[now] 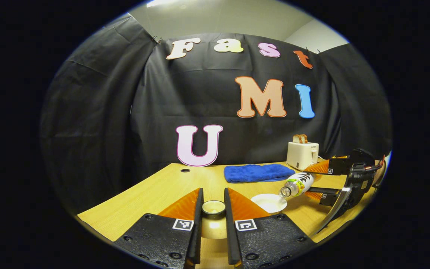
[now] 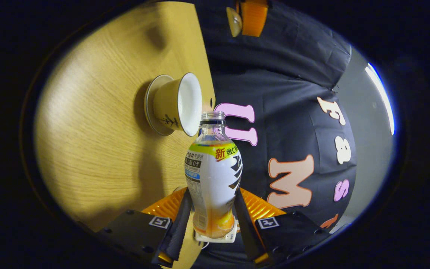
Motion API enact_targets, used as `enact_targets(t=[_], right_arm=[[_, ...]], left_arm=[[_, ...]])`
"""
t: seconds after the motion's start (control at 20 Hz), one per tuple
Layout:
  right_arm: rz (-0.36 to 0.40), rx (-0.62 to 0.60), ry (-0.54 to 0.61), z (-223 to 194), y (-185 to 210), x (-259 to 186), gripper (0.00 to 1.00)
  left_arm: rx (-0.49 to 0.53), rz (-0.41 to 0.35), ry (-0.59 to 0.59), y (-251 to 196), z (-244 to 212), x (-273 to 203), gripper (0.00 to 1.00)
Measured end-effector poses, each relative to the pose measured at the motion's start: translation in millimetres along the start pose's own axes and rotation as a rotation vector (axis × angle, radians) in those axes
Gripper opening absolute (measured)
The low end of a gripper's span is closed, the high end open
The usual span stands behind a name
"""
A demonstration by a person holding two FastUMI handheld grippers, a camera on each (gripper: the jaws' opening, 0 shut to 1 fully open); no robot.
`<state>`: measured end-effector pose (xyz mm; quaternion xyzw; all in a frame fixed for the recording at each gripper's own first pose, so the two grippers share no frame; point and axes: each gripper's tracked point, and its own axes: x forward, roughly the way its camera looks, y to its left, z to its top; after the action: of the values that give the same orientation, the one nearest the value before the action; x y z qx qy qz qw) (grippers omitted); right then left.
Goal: Open the teacup lid with one hand, grasp the water bottle and pour water into the teacup with the other hand; after pouring, place the water bottle on the coaster and then close the teacup lid.
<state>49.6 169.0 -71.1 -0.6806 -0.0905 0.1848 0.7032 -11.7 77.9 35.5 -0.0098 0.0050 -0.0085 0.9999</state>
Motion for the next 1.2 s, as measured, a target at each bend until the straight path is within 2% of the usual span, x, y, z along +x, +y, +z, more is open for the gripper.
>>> enact_targets(t=[0.15, 0.2, 0.25, 0.3, 0.4, 0.55, 0.75, 0.9, 1.2], right_arm=[[0.012, 0.188, 0.008, 2, -8, -2, 0.71], [0.015, 0.258, 0.009, 1, -11, -5, 0.67], [0.014, 0.336, 0.008, 1, -17, -7, 0.70], [0.022, 0.414, 0.011, 0, -18, -12, 0.67], [0.043, 0.561, 0.016, 0, -18, -14, 0.70], [0.051, 0.751, 0.020, -4, -32, -10, 0.67], [0.014, 0.968, 0.024, -23, -66, 10, 0.69], [-0.002, 1.139, 0.040, -35, -68, 24, 0.72], [-0.063, 1.381, 0.069, -69, -76, 57, 0.70]], left_arm=[[-0.004, -0.023, 0.004, -10, -1, 3, 0.25], [-0.005, -0.029, 0.006, -12, -2, 4, 0.26], [-0.005, -0.033, 0.008, -14, -3, 5, 0.26], [-0.005, -0.034, 0.008, -15, -3, 7, 0.26], [-0.009, -0.043, 0.005, -19, -1, 6, 0.25], [-0.004, -0.051, 0.001, -23, 2, 6, 0.25], [0.008, -0.059, -0.003, -28, 5, 6, 0.26], [0.012, -0.072, -0.009, -35, 8, 5, 0.25], [0.013, -0.095, -0.005, -45, 6, 6, 0.25]])
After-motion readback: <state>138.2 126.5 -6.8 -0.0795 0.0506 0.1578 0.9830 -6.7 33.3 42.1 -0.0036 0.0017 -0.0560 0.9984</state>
